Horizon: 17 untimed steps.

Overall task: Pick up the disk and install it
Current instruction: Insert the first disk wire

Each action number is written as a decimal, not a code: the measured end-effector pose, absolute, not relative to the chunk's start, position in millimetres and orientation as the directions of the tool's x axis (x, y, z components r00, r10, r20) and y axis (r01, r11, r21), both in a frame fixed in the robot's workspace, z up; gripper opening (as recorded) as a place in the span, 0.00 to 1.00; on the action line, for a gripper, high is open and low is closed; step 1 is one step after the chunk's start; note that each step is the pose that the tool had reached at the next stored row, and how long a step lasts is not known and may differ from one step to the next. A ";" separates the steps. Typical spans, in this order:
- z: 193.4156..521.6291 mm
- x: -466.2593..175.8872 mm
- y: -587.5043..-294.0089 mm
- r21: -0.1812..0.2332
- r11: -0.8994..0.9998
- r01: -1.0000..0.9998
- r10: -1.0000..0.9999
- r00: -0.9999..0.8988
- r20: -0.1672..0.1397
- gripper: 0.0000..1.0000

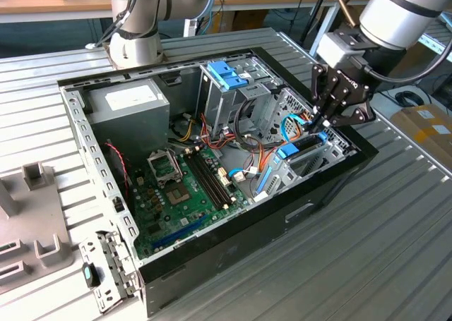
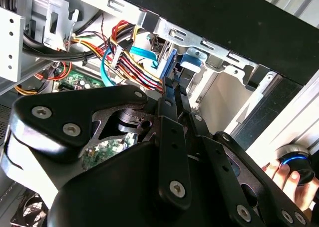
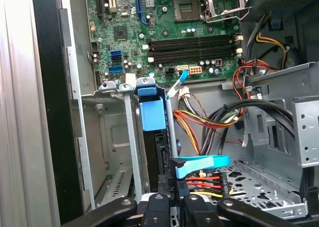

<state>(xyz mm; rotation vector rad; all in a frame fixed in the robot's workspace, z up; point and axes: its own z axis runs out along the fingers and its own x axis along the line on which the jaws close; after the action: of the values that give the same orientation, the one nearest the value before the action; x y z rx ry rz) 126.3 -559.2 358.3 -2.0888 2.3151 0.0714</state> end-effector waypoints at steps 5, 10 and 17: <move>354.2 126.3 -559.4 0.019 0.102 -0.995 -0.994 -0.103 -0.048 0.17; 350.7 126.3 -559.4 0.019 0.102 -0.995 -0.994 -0.103 -0.048 0.17; 347.3 124.7 -559.4 0.019 0.102 -0.995 -0.994 -0.103 -0.048 0.17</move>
<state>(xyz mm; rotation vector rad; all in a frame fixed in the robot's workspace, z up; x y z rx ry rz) 124.7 -559.4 347.3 -2.0887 2.3149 0.0716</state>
